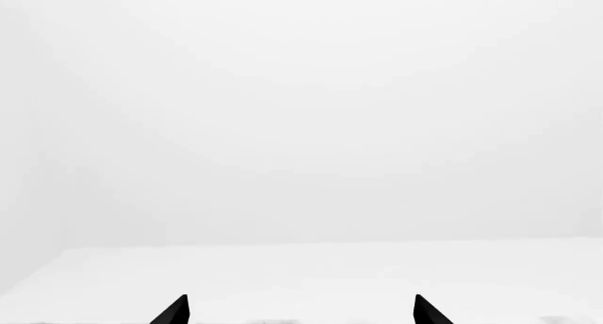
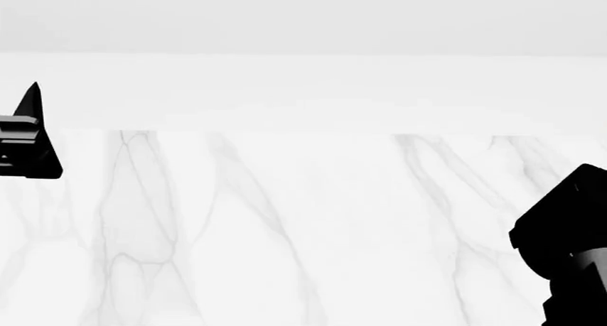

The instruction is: Pick up the book on the left and place it on top of the shelf.

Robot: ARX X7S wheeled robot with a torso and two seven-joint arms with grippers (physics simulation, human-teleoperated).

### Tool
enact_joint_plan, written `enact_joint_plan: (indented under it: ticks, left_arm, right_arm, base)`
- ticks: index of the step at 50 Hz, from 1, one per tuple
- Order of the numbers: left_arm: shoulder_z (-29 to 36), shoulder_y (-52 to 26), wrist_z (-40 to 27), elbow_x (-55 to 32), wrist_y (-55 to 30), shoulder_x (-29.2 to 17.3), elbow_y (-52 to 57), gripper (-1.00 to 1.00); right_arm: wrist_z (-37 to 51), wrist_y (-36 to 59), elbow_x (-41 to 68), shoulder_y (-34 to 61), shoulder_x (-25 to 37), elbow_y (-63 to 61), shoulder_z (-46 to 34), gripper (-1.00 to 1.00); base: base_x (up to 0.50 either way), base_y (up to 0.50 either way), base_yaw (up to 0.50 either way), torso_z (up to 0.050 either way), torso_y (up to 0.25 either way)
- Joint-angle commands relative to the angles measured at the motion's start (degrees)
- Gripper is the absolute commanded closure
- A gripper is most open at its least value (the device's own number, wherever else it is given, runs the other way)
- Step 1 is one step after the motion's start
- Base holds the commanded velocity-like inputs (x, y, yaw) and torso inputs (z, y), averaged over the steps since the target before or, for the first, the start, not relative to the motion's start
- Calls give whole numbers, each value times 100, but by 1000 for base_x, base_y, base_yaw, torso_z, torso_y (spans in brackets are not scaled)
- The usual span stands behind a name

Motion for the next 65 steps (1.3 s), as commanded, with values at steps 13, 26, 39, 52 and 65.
enact_joint_plan:
  ticks: [13,26,39,52,65]
  left_arm:
    - [18,30,-28,-30,43,-21,-13,-100]
    - [38,92,-25,-27,120,-33,-59,-100]
    - [86,100,-27,-21,170,-38,-102,-100]
    - [88,89,-41,-50,182,-44,-106,-100]
    - [146,57,-48,-63,215,-30,-119,-100]
  right_arm:
    - [425,-332,-512,108,-68,2,-568,-100]
    - [-148,-2427,-419,519,-643,2,376,-100]
    - [-100,-3173,-501,774,-774,2,726,-100]
    - [9,-3415,-461,785,-787,2,860,-100]
    - [-1082,-5803,738,800,-898,-29,3220,-100]
  base:
    - [0,0,0,0,1]
    - [0,0,0,0,0]
    - [0,0,0,0,0]
    - [0,0,0,0,0]
    - [0,0,0,0,0]
